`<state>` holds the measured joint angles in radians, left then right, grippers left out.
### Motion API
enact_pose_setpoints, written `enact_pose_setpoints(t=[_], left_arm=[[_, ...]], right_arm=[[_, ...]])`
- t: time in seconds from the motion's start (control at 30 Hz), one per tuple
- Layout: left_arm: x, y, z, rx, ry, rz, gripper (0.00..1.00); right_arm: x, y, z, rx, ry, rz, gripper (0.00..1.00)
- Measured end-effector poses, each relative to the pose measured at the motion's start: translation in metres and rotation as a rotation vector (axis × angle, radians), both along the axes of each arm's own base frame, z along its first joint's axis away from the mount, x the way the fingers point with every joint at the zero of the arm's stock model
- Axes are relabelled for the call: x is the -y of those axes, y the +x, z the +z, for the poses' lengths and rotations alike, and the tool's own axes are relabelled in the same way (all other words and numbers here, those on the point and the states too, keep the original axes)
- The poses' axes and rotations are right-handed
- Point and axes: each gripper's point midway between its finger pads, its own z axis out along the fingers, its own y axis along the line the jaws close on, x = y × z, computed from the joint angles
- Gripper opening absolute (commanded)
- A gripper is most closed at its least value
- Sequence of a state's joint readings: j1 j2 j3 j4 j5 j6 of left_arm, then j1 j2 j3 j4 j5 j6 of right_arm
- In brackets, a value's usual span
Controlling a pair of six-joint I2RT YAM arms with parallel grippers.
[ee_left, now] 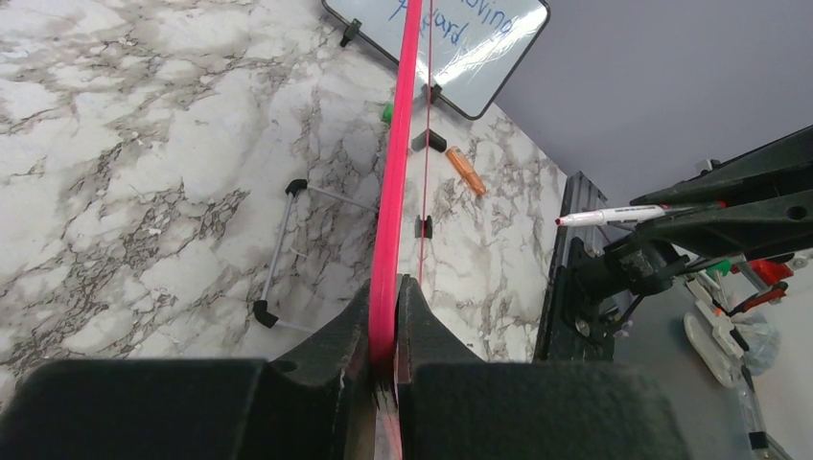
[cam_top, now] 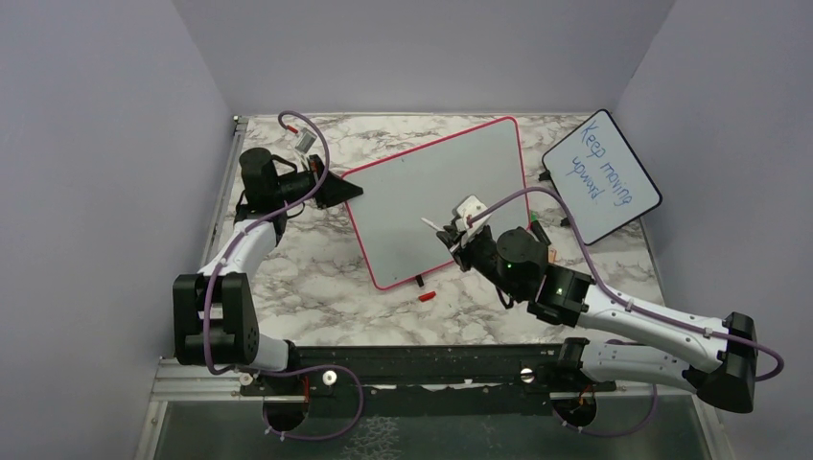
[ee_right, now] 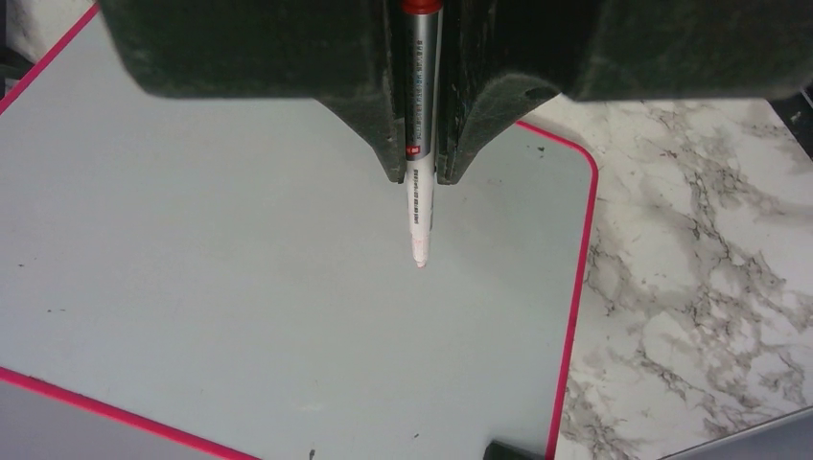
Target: Write a sentence on the whiteboard
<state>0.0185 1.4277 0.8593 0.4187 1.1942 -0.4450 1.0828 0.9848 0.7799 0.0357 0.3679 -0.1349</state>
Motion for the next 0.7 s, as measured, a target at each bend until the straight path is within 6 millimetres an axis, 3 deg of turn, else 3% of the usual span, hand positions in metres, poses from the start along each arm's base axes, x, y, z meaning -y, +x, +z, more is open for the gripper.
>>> enact_pose_setpoints(t=[0.7], left_arm=[[0.0, 0.001, 0.0, 0.005, 0.004, 0.025, 0.0]], right_arm=[[-0.037, 0.015, 0.022, 0.03, -0.03, 0.045, 0.01]])
